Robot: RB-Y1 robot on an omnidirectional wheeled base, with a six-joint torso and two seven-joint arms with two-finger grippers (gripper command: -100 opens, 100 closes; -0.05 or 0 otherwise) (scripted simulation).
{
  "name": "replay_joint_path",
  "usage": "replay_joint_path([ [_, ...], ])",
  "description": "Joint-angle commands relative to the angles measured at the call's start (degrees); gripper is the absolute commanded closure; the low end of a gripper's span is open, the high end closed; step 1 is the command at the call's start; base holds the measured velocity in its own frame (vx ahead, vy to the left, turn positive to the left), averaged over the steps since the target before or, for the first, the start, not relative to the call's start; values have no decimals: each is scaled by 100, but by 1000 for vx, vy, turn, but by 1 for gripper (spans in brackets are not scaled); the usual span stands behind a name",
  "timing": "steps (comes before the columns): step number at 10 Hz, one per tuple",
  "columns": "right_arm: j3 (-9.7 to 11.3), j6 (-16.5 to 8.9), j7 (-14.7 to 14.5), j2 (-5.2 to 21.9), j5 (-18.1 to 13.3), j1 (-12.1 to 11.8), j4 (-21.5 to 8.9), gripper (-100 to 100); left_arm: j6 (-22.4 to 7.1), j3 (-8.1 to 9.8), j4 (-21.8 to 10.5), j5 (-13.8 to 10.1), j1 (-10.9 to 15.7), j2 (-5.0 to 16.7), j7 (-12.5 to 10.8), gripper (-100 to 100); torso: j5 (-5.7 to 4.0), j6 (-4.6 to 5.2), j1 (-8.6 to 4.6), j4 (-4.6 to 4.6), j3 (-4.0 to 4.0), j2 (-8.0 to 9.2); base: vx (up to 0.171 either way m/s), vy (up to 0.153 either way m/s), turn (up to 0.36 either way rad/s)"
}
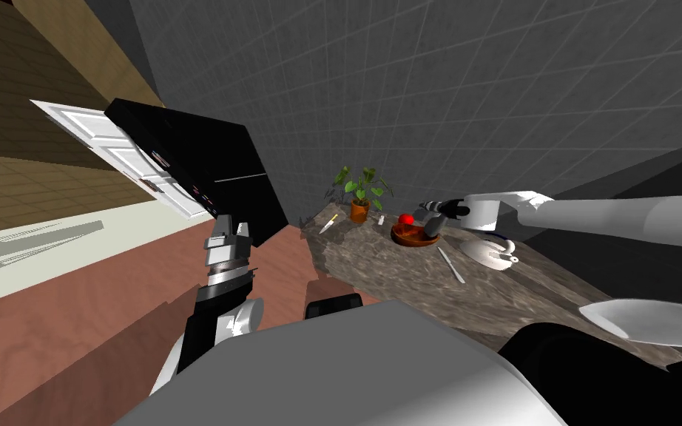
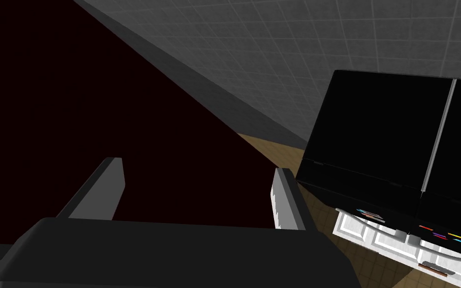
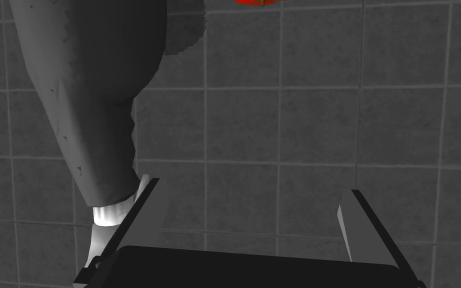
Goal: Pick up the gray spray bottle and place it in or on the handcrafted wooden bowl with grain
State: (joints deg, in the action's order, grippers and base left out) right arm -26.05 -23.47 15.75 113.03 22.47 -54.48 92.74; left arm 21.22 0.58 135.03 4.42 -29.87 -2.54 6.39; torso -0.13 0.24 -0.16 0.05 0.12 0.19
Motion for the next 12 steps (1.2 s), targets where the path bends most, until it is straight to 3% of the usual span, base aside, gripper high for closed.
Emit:
replay_joint_path([
  [1,24,26,217,95,-108,-84,-69,-100,0,0,0,0,0,0,0,0,0,0,0,0,0,0,1,-10,2],
  [2,305,302,381,-15,-147,243,-334,-100,0,0,0,0,0,0,0,0,0,0,0,0,0,0,-34,93,330],
  [3,459,410,403,-15,-147,345,-472,-100,0,-2,0,0,2,-1,0,0,7,-10,34,0,2,6,-43,113,211],
  [5,801,723,403,-15,-147,345,-799,-100,0,-1,0,0,0,-1,0,0,8,3,30,4,8,13,-14,36,-11],
  [7,857,756,403,-15,-147,345,-945,-100,0,0,0,0,0,0,0,0,1,1,2,1,3,5,2,-9,1],
  [8,1138,997,588,-124,-186,656,-1140,-100,0,0,0,0,0,0,0,0,-1,2,-2,2,3,4,-29,77,353],
  [9,1282,1157,588,-124,-186,756,-1343,-100,0,-1,0,0,2,-1,0,0,6,-11,28,0,3,7,-37,109,197],
  [10,1540,1277,588,-124,-186,773,-1452,-100,0,-1,0,0,0,-1,0,0,10,0,42,3,7,12,-13,65,-17],
  [11,1646,1486,594,-124,-233,773,-1708,-100,0,0,0,0,0,-1,0,0,8,3,30,3,7,11,-1,19,-24],
  [12,1690,1486,778,-124,-250,773,-1821,-100,0,0,0,0,0,0,0,0,5,2,14,3,6,8,1,-6,1],
])
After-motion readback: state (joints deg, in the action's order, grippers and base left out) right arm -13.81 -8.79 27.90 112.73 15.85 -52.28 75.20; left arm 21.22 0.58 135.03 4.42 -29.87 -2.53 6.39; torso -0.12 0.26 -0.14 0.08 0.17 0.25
